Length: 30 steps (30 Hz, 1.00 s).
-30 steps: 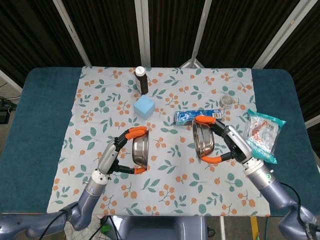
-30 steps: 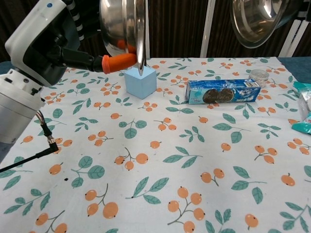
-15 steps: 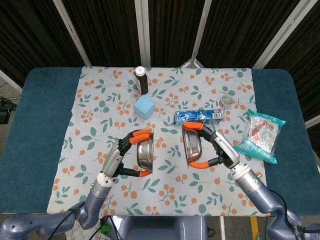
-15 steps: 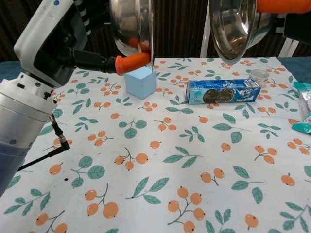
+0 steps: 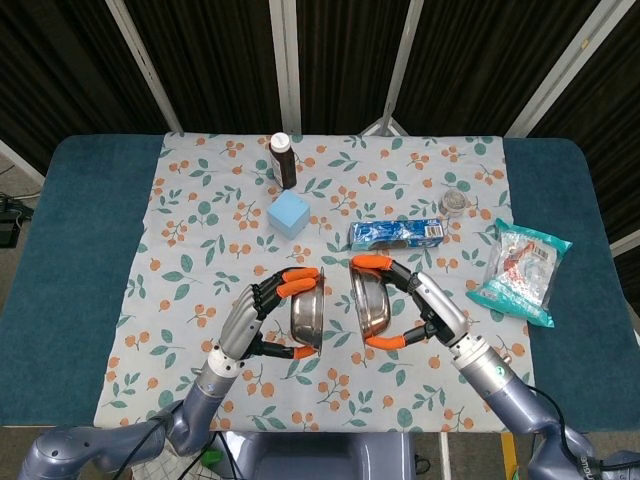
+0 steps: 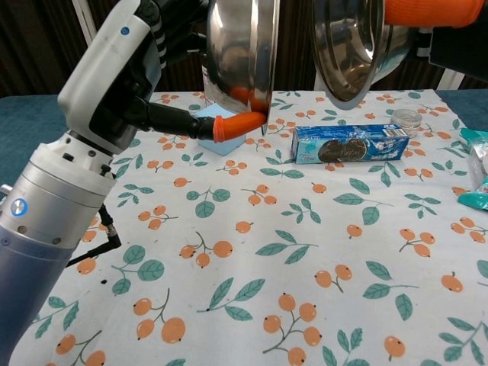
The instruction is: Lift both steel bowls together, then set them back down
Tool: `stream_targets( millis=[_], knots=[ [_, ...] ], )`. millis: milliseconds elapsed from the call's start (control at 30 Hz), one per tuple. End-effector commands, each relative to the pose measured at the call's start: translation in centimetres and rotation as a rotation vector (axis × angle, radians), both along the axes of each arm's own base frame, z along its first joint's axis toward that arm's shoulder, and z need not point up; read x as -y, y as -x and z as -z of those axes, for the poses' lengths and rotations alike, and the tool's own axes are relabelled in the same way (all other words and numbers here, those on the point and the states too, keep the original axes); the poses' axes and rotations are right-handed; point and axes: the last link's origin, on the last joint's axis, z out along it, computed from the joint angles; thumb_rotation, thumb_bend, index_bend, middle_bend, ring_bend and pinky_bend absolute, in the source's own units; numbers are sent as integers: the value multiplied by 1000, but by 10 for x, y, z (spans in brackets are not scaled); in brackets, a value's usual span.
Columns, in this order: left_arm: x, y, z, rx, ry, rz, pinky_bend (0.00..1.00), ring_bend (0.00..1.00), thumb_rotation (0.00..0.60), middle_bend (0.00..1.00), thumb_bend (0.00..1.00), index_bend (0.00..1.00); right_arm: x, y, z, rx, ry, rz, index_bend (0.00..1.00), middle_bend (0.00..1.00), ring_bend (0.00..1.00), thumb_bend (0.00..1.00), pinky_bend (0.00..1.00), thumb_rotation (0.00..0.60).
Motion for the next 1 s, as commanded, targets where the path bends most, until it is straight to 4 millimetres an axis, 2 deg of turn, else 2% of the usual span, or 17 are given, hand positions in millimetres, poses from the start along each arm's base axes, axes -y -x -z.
stream_targets(
  millis=[33, 400, 667, 1000],
  knots=[
    [0, -2, 0, 9, -1, 5, 358, 178, 600, 216, 0, 281, -1, -2, 1, -6, -2, -8, 478, 353, 435, 78, 289, 600],
    [3, -11, -2, 15, -41, 35, 358, 178, 600, 219, 0, 288, -4, -8, 9, -15, -19, -28, 478, 353, 435, 78, 289, 600],
    [7, -18, 7, -9, -46, 54, 358, 176, 600, 218, 0, 288, -10, -14, 12, -20, -38, -48, 479, 353, 435, 78, 290, 600],
    [10, -21, 7, -1, -64, 69, 358, 176, 600, 218, 0, 288, -9, -12, 4, -12, -22, -38, 478, 353, 435, 78, 290, 600]
  ],
)
